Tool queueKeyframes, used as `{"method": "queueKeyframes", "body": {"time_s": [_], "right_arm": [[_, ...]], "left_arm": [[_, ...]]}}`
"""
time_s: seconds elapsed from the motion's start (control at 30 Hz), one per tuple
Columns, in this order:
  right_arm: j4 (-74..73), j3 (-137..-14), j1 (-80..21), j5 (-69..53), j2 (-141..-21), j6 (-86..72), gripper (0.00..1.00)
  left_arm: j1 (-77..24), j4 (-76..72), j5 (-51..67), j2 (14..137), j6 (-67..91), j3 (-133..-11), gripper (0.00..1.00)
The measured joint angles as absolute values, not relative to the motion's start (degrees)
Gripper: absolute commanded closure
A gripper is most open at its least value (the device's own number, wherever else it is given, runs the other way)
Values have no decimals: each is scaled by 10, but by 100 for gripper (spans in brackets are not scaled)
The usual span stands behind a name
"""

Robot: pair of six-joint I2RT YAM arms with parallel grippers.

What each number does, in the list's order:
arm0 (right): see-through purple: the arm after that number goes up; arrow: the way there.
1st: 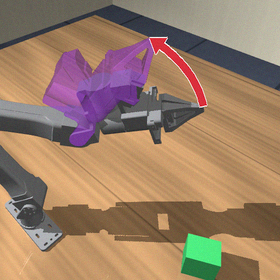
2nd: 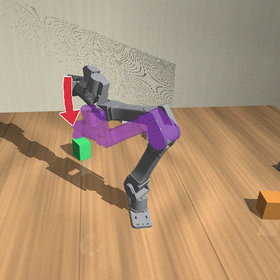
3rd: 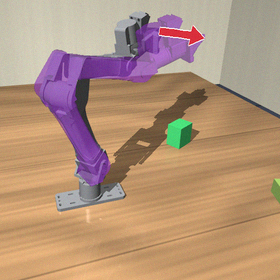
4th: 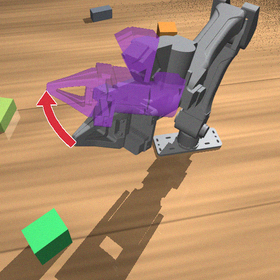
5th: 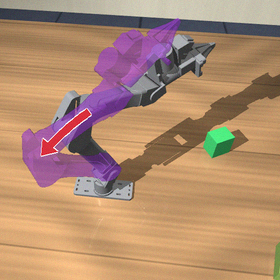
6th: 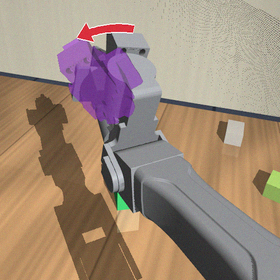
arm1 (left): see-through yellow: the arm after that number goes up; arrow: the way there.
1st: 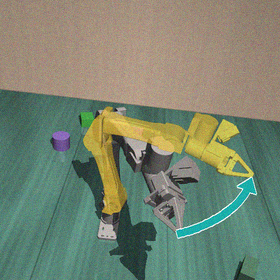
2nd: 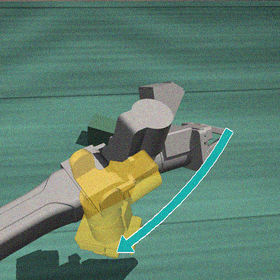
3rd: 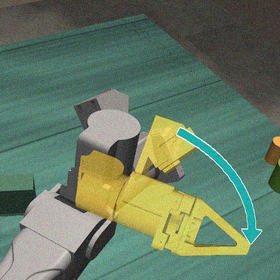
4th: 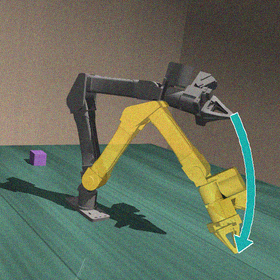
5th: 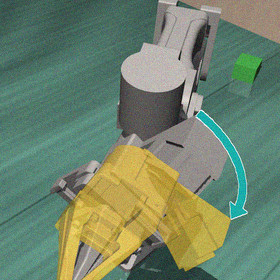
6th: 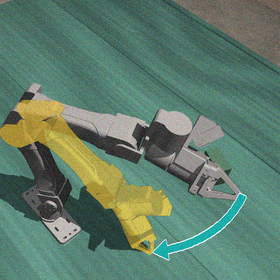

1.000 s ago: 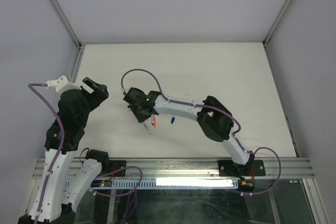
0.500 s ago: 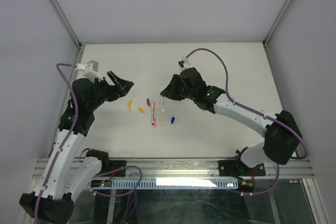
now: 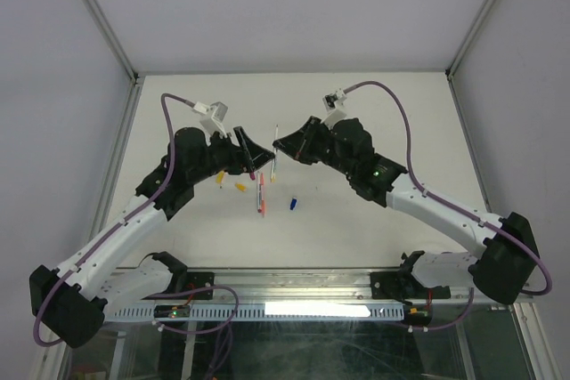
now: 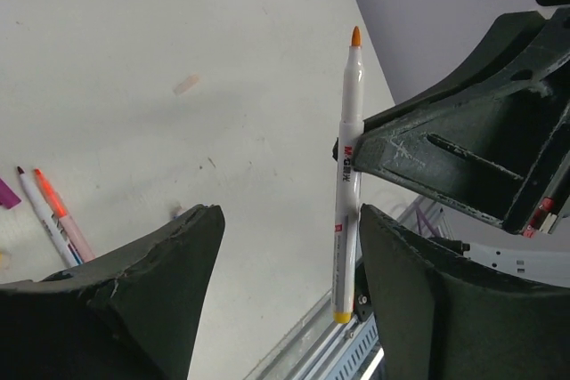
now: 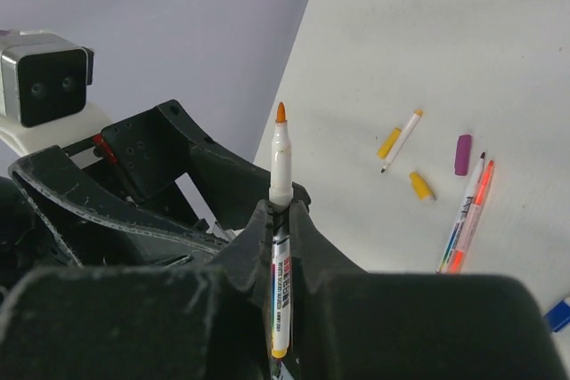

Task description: Insert the pens into the pen caps

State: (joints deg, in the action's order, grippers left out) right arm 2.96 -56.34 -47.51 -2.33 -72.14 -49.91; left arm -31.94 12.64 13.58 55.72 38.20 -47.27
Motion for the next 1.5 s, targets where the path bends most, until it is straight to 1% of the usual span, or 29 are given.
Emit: {"method": "queueKeyframes", "body": {"time_s": [0.17,0.3,0.43,0.6,0.7,0.87,0.97,1.17,1.2,1.23,1.27,1.3,1.37,1.5], "right_arm": [[62,-540,-475,-24,-706,-500,97],[81,-531,-475,-24,-706,-501,97],[94,-530,-475,-24,-705,-501,97],[106,-530,-475,-24,-704,-501,97],[109,-530,-475,-24,-704,-501,97],[109,-530,-475,-24,-701,-501,97],[107,-530,-475,-24,-699,-500,97],[88,-530,-475,-24,-694,-500,97],[80,-530,-475,-24,-692,-501,65],[74,-530,-475,-24,-691,-493,58],[67,-531,-475,-23,-690,-478,55],[53,-534,-476,-22,-688,-453,55],[30,-538,-476,-18,-682,-420,51],[-18,-558,-476,1,-674,-371,50]], "left_arm": [[-327,89,141,563,387,-473,47],[-330,63,156,575,392,-473,50],[-335,46,175,585,396,-473,57],[-338,32,195,586,398,-473,70],[-342,28,203,586,399,-473,81],[-343,28,206,586,398,-472,91],[-343,27,206,586,396,-472,100],[-346,42,195,585,375,-473,100],[-347,50,192,583,368,-474,100],[-350,57,185,582,361,-475,100],[-353,68,177,580,351,-477,100],[-354,80,164,578,342,-478,100],[-353,101,133,572,326,-480,100],[-352,143,58,543,291,-481,100]]}}
